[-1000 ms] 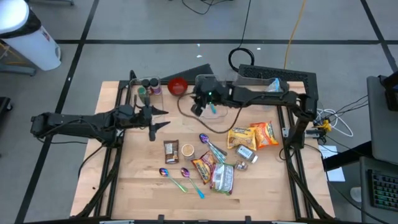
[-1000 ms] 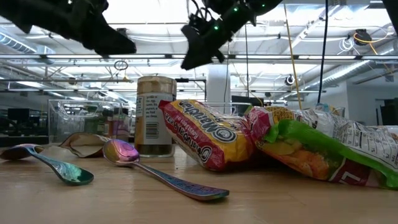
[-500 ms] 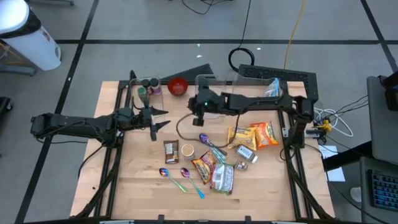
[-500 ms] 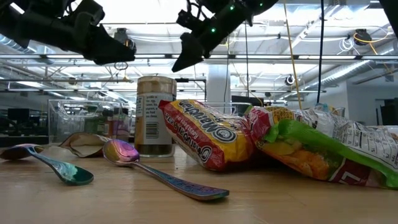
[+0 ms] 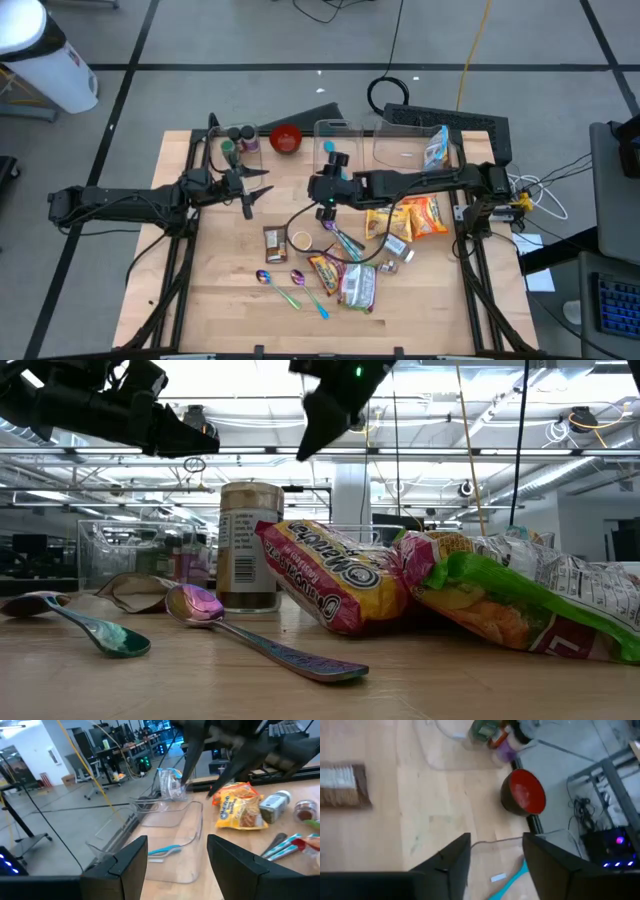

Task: Pick & Place Food Item
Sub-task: Put the yellow and green noodle pack into the right transparent bin

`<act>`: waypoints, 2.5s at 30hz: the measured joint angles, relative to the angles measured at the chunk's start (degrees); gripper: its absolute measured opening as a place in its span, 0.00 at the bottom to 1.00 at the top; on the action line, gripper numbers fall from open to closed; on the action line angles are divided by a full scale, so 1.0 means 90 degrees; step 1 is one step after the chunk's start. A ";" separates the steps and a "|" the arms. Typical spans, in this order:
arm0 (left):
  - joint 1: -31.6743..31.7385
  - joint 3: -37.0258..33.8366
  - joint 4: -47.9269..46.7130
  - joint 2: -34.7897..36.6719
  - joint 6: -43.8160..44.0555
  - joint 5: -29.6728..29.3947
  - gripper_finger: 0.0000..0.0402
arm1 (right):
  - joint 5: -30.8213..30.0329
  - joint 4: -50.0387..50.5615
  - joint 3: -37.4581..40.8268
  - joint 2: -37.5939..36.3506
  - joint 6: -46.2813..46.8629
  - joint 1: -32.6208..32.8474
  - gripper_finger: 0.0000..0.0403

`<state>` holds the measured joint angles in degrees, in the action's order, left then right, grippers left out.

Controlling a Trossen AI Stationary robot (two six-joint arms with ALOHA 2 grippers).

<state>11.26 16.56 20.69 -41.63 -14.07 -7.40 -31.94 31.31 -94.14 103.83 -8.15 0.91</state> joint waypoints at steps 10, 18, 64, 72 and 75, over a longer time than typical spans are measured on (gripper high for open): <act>0.0455 0.0000 0.0072 0.0000 -0.0240 0.0522 0.53 | 0.0194 0.3072 -0.0370 -0.0858 0.3196 0.0163 0.60; 0.0775 0.0000 0.0057 0.0002 -0.0221 0.1030 0.53 | 0.0247 0.3611 -0.0266 -0.1385 0.4530 0.0348 0.58; -0.0397 0.0000 -0.0795 0.0000 0.2214 0.1960 0.53 | 0.5282 -0.1549 0.4180 -0.1452 0.3163 0.0631 0.51; -0.1098 0.0000 -0.0768 0.0000 0.2419 0.1175 0.53 | 0.5082 -0.2405 0.4804 -0.1452 0.3343 0.0748 0.49; -0.1281 0.0000 -0.0768 0.0000 0.2419 0.0973 0.53 | 0.5084 -0.2620 0.4941 -0.1452 0.3382 0.0746 0.48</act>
<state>-0.28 16.56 13.78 -41.63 7.70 1.35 13.82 7.73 -49.67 90.76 22.29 7.62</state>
